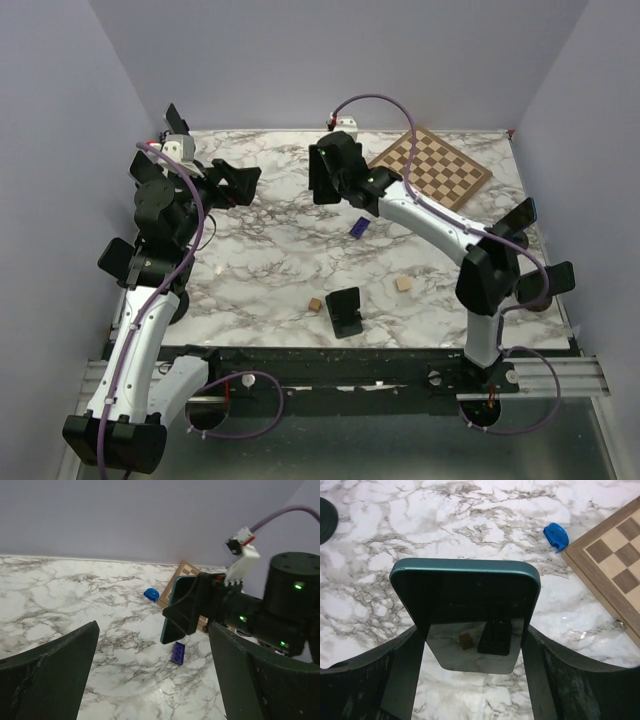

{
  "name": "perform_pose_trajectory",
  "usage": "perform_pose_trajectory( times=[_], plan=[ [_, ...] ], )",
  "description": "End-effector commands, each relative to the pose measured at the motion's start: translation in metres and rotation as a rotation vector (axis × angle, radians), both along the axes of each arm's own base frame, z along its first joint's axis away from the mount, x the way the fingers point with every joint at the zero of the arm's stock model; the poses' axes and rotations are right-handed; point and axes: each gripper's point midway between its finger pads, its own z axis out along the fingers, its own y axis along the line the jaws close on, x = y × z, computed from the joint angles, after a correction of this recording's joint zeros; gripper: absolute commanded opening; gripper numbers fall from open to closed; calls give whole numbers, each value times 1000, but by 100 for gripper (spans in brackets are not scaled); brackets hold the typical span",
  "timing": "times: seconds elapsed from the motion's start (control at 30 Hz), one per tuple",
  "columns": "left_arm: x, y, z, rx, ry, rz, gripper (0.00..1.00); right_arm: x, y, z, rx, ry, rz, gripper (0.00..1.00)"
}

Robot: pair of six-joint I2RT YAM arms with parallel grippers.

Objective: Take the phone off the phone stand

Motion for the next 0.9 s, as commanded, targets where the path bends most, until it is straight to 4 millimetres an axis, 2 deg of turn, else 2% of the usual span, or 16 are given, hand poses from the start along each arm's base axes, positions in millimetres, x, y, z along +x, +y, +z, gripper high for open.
perform_pose_trajectory(
  times=[0.0,0.13,0.23,0.33,0.43,0.67,0.87],
  plan=[
    [-5,4,16,-4,-33,16,98,21,11,-37,50,210,59,4],
    [-5,6,17,1,-38,26,98,38,10,-83,85,384,70,3],
    [-6,7,17,4,-39,32,98,49,10,-105,100,446,92,3],
    [-5,7,17,4,-38,32,98,62,-2,-128,28,467,50,4],
    [-4,6,15,1,-31,28,98,70,-10,-146,3,491,22,4],
    [-4,5,14,-2,-27,21,98,70,-12,-186,3,550,-26,4],
    [-2,4,12,-3,-18,16,98,71,-13,-202,41,549,-73,4]
  ],
)
